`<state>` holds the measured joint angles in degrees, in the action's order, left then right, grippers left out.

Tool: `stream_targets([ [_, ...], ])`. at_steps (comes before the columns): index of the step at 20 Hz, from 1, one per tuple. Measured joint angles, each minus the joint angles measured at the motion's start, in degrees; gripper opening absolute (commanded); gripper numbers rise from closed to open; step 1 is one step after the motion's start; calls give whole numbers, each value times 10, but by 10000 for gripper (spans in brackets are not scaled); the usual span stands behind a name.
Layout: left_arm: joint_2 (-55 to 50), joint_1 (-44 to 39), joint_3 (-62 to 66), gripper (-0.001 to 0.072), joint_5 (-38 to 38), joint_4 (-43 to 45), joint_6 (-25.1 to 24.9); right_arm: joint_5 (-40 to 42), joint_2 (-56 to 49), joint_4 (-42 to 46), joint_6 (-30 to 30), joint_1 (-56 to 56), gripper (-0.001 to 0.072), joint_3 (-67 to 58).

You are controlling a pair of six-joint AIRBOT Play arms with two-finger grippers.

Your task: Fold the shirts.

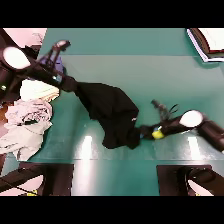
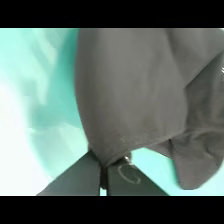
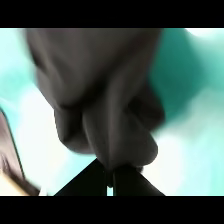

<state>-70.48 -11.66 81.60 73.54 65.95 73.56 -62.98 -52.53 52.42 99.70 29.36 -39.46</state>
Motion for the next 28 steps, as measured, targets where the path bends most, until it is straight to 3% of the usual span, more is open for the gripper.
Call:
stream_targets([
  [7, 4, 0, 313, 28, 48, 50, 0, 19, 87, 61, -50, -335, 15, -282],
  [11, 44, 0, 381, 28, 17, 52, 0, 21, 76, 67, -84, -449, 15, -454],
  [22, 185, 0, 404, 27, -90, 16, 37, -19, 9, 76, -143, -442, 15, -770],
  [28, 169, 0, 365, 28, -54, -19, 81, -76, -4, 77, -131, -435, 13, -762],
])
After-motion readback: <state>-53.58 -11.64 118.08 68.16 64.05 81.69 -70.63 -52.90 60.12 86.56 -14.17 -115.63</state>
